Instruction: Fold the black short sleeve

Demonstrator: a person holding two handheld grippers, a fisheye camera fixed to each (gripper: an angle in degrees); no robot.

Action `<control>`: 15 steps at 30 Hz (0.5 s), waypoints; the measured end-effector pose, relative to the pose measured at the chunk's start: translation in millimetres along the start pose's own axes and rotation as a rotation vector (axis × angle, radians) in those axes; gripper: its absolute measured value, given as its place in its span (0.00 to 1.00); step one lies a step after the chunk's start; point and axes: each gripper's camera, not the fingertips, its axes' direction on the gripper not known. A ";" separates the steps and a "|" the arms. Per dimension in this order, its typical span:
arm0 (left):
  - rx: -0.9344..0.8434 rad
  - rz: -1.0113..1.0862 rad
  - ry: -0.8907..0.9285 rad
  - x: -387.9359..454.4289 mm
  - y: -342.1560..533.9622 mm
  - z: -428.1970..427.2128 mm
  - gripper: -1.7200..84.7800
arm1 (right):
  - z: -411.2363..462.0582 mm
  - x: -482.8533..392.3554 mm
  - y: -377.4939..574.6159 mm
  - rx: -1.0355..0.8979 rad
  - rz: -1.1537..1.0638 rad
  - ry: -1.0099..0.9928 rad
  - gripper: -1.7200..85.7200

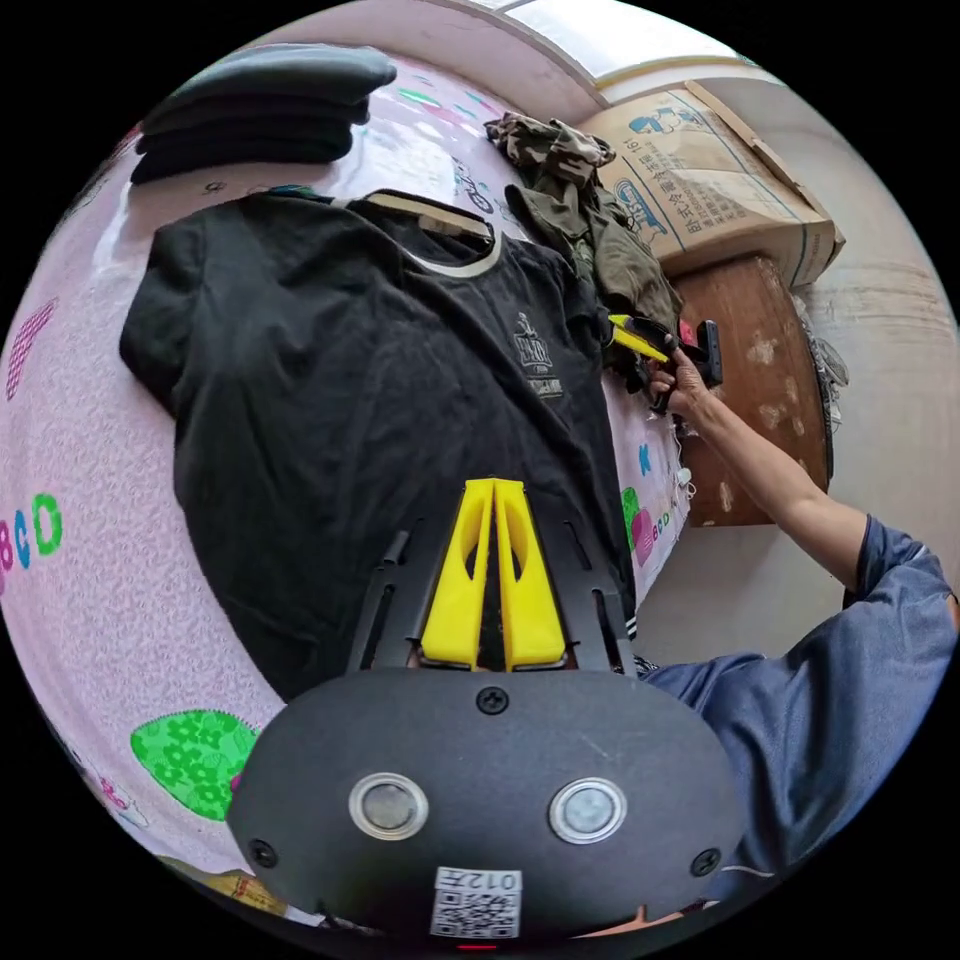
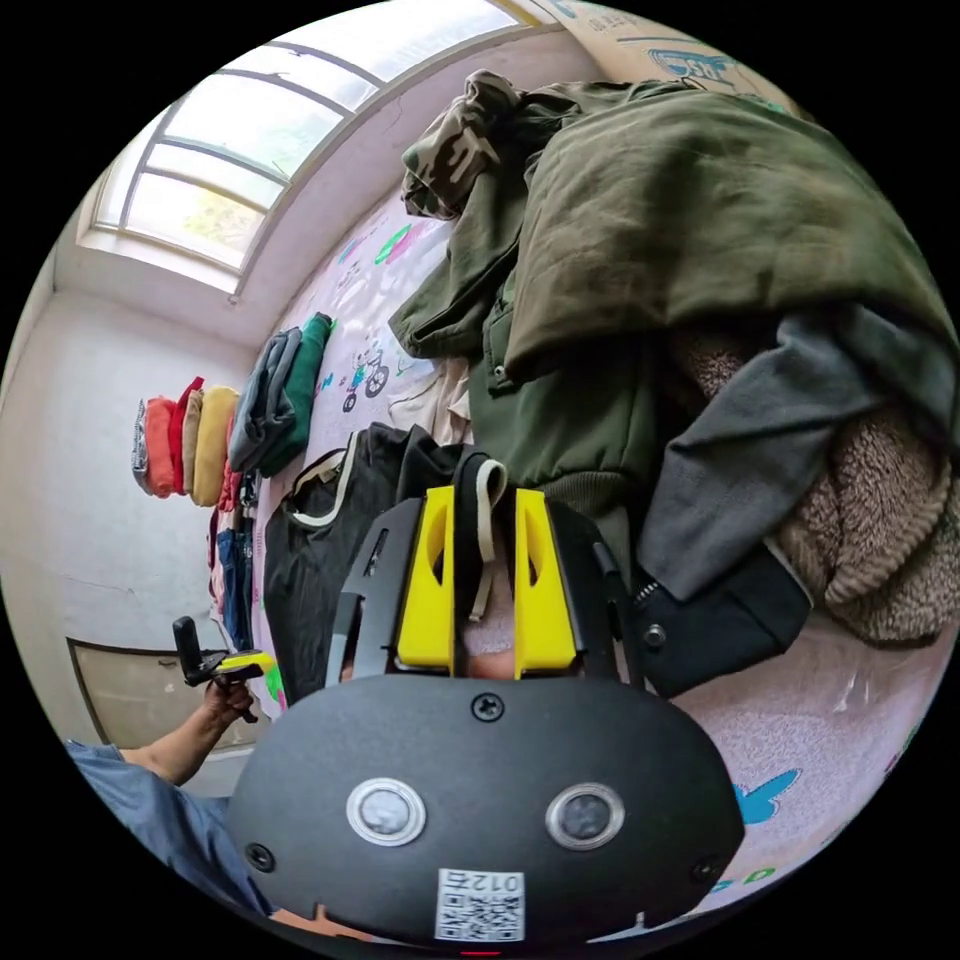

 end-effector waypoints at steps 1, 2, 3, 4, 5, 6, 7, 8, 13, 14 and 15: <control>-0.007 0.024 0.001 4.9 -10.2 7.5 0.03 | -0.5 -3.5 -2.3 -0.003 -0.016 0.013 0.07; -0.011 0.033 0.003 6.8 -14.6 10.7 0.03 | -1.6 -4.9 -2.7 -0.003 -0.022 0.002 0.06; -0.014 0.046 0.012 9.2 -22.1 16.1 0.03 | -5.3 -7.3 -1.9 0.004 -0.020 -0.027 0.06; -0.012 0.052 0.027 9.6 -27.4 20.6 0.03 | -10.3 -9.5 0.5 0.020 -0.003 -0.050 0.05; -0.012 0.050 0.034 9.0 -29.3 22.6 0.03 | -13.0 -10.9 2.1 0.030 0.008 -0.064 0.05; -0.008 0.041 0.045 6.8 -31.8 26.0 0.03 | -18.7 -15.3 5.5 0.052 0.022 -0.114 0.05; -0.004 0.031 0.051 4.0 -32.7 28.6 0.03 | -24.0 -21.7 8.5 0.074 0.041 -0.153 0.05; 0.000 0.024 0.053 2.5 -32.6 29.4 0.03 | -26.5 -26.2 9.9 0.083 0.049 -0.164 0.04; 0.063 -0.025 0.096 -10.9 -19.4 28.2 0.03 | -37.9 -101.2 20.0 0.139 0.082 -0.220 0.04; 0.069 -0.031 0.102 -12.7 -17.1 28.0 0.03 | -37.1 -114.0 20.7 0.143 0.075 -0.220 0.04; 0.080 -0.043 0.115 -16.3 -12.4 27.9 0.03 | -31.8 -142.6 21.1 0.134 0.057 -0.205 0.04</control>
